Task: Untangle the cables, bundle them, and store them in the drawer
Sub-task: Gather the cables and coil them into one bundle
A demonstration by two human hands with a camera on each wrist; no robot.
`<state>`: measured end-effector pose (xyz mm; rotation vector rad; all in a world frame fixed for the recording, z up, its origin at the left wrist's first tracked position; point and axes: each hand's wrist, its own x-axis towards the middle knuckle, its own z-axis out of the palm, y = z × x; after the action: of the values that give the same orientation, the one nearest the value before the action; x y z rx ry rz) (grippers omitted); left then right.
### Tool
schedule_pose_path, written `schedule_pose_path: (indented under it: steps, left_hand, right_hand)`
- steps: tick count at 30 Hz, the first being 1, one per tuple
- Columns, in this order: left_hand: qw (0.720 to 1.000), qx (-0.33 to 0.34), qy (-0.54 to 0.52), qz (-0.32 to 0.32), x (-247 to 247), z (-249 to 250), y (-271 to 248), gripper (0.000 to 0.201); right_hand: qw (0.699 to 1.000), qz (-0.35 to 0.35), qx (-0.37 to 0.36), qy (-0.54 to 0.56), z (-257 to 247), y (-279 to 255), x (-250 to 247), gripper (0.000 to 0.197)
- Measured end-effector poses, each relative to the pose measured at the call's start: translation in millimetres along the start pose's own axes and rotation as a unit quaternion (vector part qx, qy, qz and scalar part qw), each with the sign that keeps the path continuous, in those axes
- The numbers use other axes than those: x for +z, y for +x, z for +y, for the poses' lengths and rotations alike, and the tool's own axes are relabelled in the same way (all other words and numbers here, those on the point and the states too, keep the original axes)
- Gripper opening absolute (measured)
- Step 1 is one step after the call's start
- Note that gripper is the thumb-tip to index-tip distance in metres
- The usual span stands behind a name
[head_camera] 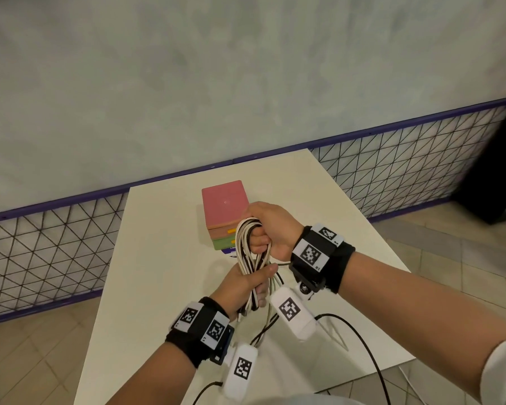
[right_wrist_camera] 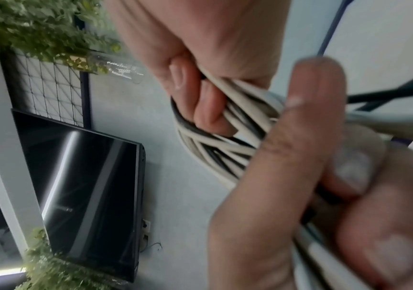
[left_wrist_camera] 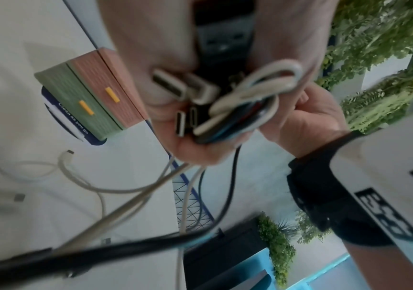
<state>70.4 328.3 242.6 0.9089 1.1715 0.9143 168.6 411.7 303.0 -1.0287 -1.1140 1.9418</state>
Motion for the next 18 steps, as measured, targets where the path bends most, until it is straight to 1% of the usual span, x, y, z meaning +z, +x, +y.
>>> schedule_pose_path:
  steps: [3, 4, 6, 7, 8, 9, 10, 11, 12, 14, 16, 18]
  left_hand:
    - [0.998, 0.029, 0.053, 0.023, 0.0, 3.4, 2.4, 0.038]
    - [0.996, 0.039, 0.074, 0.027, -1.3, 3.5, 3.7, 0.035]
    - [0.993, 0.047, 0.105, 0.034, -3.3, 5.3, 6.5, 0.018]
    - [0.992, 0.045, 0.115, 0.03, -4.9, 5.5, 8.5, 0.019]
    - [0.991, 0.037, 0.126, 0.027, -6.6, 5.3, 11.6, 0.028]
    - [0.99, 0.04, 0.136, 0.026, -6.5, 7.5, 12.6, 0.035]
    - [0.987, 0.057, 0.149, 0.032, -6.8, 9.3, 13.0, 0.036]
    - [0.982, 0.087, 0.164, 0.041, -7.5, 9.4, 13.8, 0.034]
    - [0.977, 0.104, 0.18, 0.055, -8.8, 9.1, 15.9, 0.028]
    - [0.981, 0.091, 0.159, 0.067, -9.0, 10.8, 15.5, 0.012]
    - [0.991, 0.078, 0.092, 0.057, -10.7, 9.7, 15.8, 0.013]
    - [0.99, 0.097, 0.083, 0.057, -14.0, 9.2, 18.2, 0.014]
  right_hand:
    - [0.999, 0.03, 0.0, 0.034, 0.0, 4.9, 0.9, 0.038]
    - [0.999, 0.032, 0.001, 0.036, -0.5, 5.4, 2.0, 0.038]
    - [0.998, 0.028, 0.002, 0.053, -2.4, 4.6, 4.3, 0.031]
    - [0.998, 0.026, 0.0, 0.059, -3.2, 4.2, 4.7, 0.03]
    - [0.998, 0.021, -0.001, 0.062, -4.0, 4.1, 4.6, 0.03]
    - [0.998, 0.015, -0.001, 0.059, -4.8, 4.0, 4.6, 0.029]
    - [0.998, 0.009, -0.002, 0.058, -5.6, 4.6, 4.2, 0.029]
    - [0.998, 0.004, -0.003, 0.06, -6.3, 4.4, 4.4, 0.028]
    - [0.998, -0.002, -0.006, 0.066, -6.7, 5.2, 4.3, 0.027]
    - [0.997, -0.011, -0.016, 0.073, -6.9, 5.8, 6.1, 0.025]
    - [0.997, -0.021, -0.023, 0.077, -7.8, 4.3, 8.1, 0.024]
    - [0.995, -0.039, -0.031, 0.086, -9.6, 1.8, 10.4, 0.019]
